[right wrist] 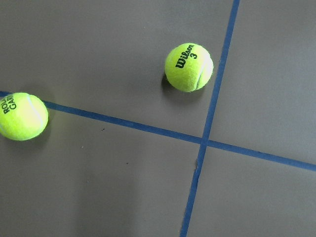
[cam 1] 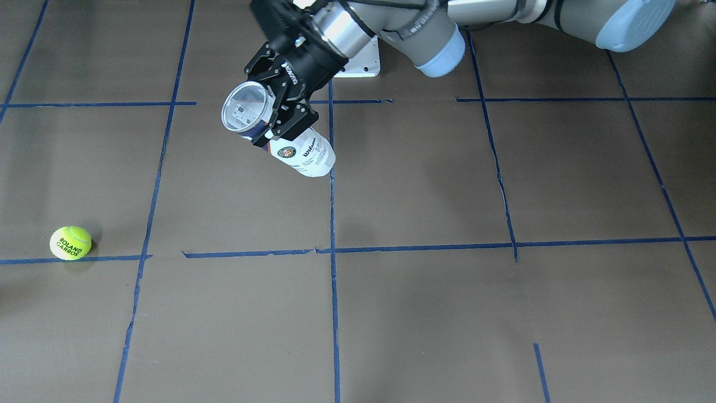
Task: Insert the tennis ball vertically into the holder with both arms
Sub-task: 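Lift the can with the left gripper and turn it upright, open end up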
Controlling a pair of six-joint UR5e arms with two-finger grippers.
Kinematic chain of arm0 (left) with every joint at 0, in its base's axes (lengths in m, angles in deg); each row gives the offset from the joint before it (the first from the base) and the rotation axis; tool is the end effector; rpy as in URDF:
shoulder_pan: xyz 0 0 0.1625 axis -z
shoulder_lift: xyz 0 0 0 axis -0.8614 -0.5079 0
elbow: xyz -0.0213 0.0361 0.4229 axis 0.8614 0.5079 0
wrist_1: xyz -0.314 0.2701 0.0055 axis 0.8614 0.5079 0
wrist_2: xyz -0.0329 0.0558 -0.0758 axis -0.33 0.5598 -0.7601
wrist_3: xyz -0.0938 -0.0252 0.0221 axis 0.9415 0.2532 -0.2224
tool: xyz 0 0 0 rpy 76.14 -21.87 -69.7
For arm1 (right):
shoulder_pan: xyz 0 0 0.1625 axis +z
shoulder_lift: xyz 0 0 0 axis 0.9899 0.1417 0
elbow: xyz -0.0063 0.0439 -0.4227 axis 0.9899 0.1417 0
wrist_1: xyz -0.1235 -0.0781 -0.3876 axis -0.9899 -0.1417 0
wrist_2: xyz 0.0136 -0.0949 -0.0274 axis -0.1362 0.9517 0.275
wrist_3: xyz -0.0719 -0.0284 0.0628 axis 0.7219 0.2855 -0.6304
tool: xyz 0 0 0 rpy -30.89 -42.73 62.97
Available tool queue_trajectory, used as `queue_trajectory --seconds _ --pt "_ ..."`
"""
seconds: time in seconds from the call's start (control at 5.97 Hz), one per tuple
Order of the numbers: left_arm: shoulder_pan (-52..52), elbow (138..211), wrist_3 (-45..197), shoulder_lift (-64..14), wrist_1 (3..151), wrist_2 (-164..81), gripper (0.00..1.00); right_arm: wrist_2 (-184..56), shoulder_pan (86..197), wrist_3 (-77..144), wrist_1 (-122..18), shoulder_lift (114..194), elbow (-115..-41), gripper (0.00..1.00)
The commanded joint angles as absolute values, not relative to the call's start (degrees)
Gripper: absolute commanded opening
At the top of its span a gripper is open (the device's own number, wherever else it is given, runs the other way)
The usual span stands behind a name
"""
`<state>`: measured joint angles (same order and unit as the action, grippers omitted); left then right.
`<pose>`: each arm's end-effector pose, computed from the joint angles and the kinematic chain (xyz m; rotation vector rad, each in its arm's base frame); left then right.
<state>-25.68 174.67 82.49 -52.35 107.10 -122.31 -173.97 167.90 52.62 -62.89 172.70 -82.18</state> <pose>0.4708 -0.4500 0.0422 1.3538 1.2838 0.6222 0.0301 -0.5125 0.5843 0.1694 -0.7509 -0.1818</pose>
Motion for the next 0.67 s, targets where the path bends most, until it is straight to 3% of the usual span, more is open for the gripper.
queue_trajectory --seconds 0.0,0.5 --pt "-26.2 171.0 85.4 -47.3 126.8 -117.5 0.78 -174.0 167.9 52.6 -62.9 172.7 -82.3 1.00" --pt "-30.2 156.6 85.3 -46.0 148.8 -110.1 0.78 -173.9 167.9 52.6 -62.9 172.7 -82.3 1.00"
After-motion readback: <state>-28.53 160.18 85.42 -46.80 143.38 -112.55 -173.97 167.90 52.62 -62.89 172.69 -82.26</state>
